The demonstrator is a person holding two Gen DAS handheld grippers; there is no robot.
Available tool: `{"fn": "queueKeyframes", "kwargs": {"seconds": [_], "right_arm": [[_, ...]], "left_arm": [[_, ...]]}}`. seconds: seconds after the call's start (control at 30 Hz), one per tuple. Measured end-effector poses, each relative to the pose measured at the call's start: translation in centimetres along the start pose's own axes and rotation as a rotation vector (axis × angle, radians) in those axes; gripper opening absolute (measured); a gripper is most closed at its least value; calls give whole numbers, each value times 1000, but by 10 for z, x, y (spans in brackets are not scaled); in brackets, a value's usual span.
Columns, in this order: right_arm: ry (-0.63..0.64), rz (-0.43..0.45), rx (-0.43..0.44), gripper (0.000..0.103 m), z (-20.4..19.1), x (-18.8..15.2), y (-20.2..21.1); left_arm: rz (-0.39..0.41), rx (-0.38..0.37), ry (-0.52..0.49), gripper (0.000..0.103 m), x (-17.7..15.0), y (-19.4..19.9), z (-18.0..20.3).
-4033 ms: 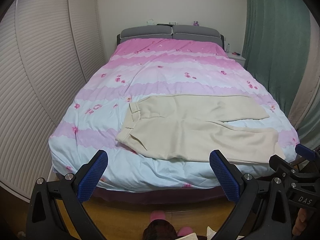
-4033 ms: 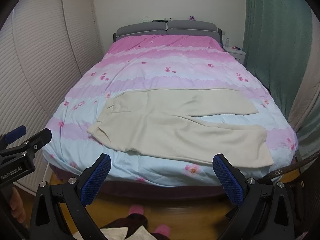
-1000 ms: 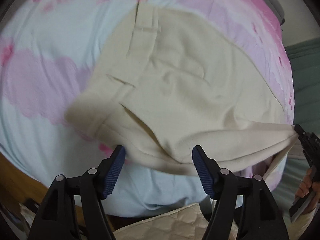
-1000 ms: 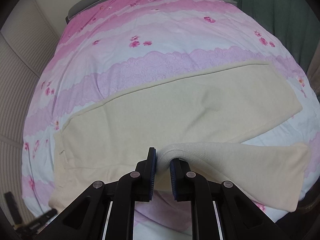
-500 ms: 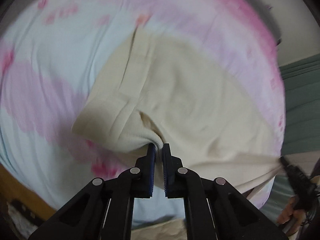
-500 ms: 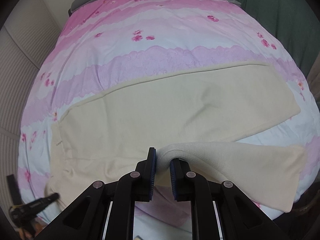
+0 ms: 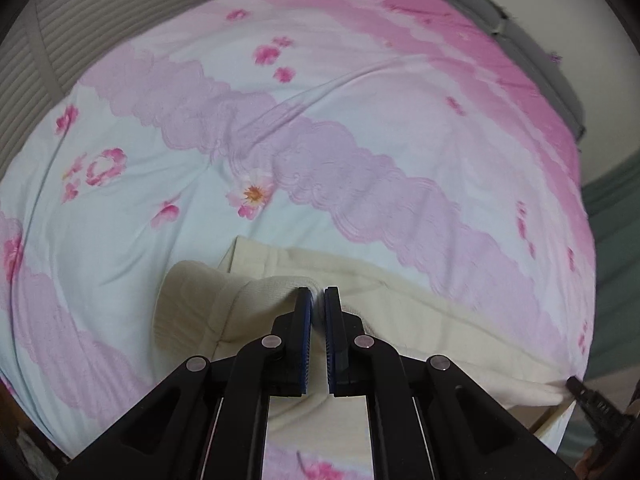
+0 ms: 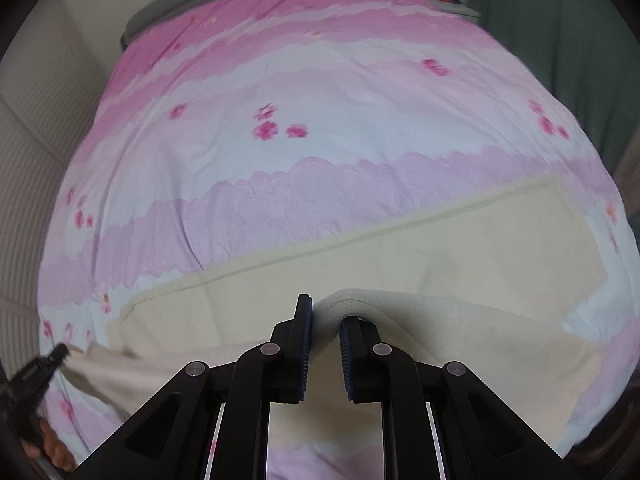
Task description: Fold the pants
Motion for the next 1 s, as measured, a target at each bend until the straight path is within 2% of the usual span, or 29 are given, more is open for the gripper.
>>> {"fn": "queueKeyframes", "kwargs": {"seconds": [0.2,0.23,0.3,0.4,0.47,0.5,0.53,0.57,0.6,0.63,0.7,0.8,0.9,1.0], "right_arm": [[-8,-144,-45,15,13,31,-82],[-13,-163,-49,15,15,33,-93],[-17,-193,-60,15,19,36,-108],[-14,-232,-80,16,24,39,-124],[-4,-255,-96,21,23,39,-132],[-3,-261,-95,26,21,38,-133],[-7,-258,-70,40,18,38,-132],[-16,-252,-39,54,14,39,-130],[-28,-239,6,58,9,39,-125],[-31,-211,62,63,1,40,-115],[15,-157,125,64,-15,39,-91],[108,-101,155,66,-35,30,-54],[164,-54,163,68,-42,13,-18],[151,-22,136,70,-31,-11,13]], "left_arm": [[-51,93,-48,8,27,-52,24],[-42,117,-57,2,31,-56,26],[25,208,-99,2,44,-61,30],[35,233,-158,2,59,-70,40],[17,196,-185,2,63,-70,46],[19,177,-186,6,63,-66,47],[24,150,-192,10,61,-59,50],[29,127,-201,20,59,-52,52],[39,99,-222,31,53,-43,56],[53,71,-253,34,46,-33,60],[83,31,-314,46,31,-13,70],[126,-29,-423,52,1,19,83],[174,-79,-534,61,-37,51,95],[199,-137,-637,67,-79,77,106]]}}
Point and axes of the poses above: each gripper's, at about its wrist camera, not at the fingertips, and y roughly against the way its jaws point, z to its right, x to its top, the point moved 5 cm from there along -y, roughly the way its jaws point, and after that the axes turned 13 degrees about x, right-handed, at the moved point
